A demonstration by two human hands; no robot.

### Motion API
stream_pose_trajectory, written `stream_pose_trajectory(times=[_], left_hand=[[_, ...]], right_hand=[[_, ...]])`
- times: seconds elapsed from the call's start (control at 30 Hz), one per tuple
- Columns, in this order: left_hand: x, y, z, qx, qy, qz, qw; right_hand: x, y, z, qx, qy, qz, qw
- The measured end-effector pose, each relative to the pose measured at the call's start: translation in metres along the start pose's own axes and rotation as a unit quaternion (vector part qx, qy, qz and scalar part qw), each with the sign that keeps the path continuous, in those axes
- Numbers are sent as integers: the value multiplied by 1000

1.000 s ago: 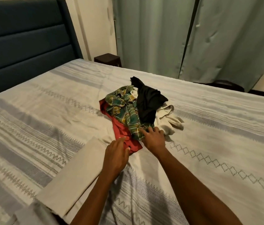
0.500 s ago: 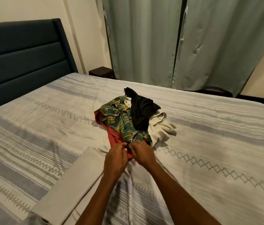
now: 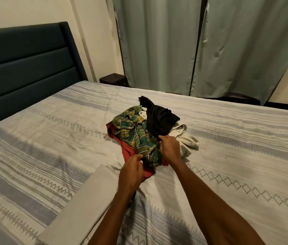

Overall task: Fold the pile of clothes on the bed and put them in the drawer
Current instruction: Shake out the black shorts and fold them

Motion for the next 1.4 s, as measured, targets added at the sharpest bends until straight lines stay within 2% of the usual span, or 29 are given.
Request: stream_pose_trajectory(times=[0.1,0.2,0.3,0.4,0.5,0.6,0.67,0.77,0.8,0.83,0.87,0.9,0.93,0.97,1.0,1.1,1.17,1.23,1.33,1.4], left_hand=[[5,-3,-8,-9,4,-26,1000],[11,-2,-18,-23,10,-42,999],[26,2,-33,-51,44,-50,996],[51,23,-63,-112,118,10,987],[80,45,-108,-138,178,47,973],[108,58,-162,-154,208,-24,966],[129,62,-194,-194,197,-75,958],[163,67,-235,-225,207,-91,948],[175,70,-244,-230,222,-93,943],[188,73,-253,-239,234,-91,938],[203,78,-266,-257,244,-82,932],[215,81,-276,-276,245,-62,928],[229,86,-292,-303,243,-35,921],[236,92,-301,-327,236,0,915],[242,99,-309,-345,239,36,907],[257,115,-334,-357,261,108,890],[257,123,-340,-372,266,127,880],[254,131,-345,-396,270,152,864],[242,140,-351,-430,273,186,840],[230,142,-355,-465,264,188,824]], right_hand=[[11,-17,0,11,20,27,999],[12,-40,-14,55,90,203,973],[-7,-80,-51,110,125,441,882],[-29,-119,-105,61,118,612,780],[-33,-154,-166,51,118,718,684],[-27,-195,-221,83,89,764,634],[-25,-226,-247,131,75,776,613],[4,-277,-288,308,100,762,560],[16,-290,-301,357,107,742,558],[27,-302,-313,392,115,716,566],[38,-316,-329,411,129,679,595],[46,-324,-339,405,148,634,642],[52,-337,-355,382,176,571,705],[54,-342,-365,335,203,517,761],[58,-345,-376,283,233,473,801],[66,-357,-409,116,240,384,884],[70,-358,-423,16,220,338,915],[80,-359,-439,-39,218,294,930],[94,-357,-455,-73,220,289,929],[100,-362,-459,-45,206,304,929]])
Point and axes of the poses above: each hand's wrist, its own z-axis towards the middle knuckle, its own y-axis out of the palm, x = y × z, the point moved 6 cm from there along z, towards the middle knuckle, and after that the axes turned 15 degrees about -y, right-handed, at the moved point
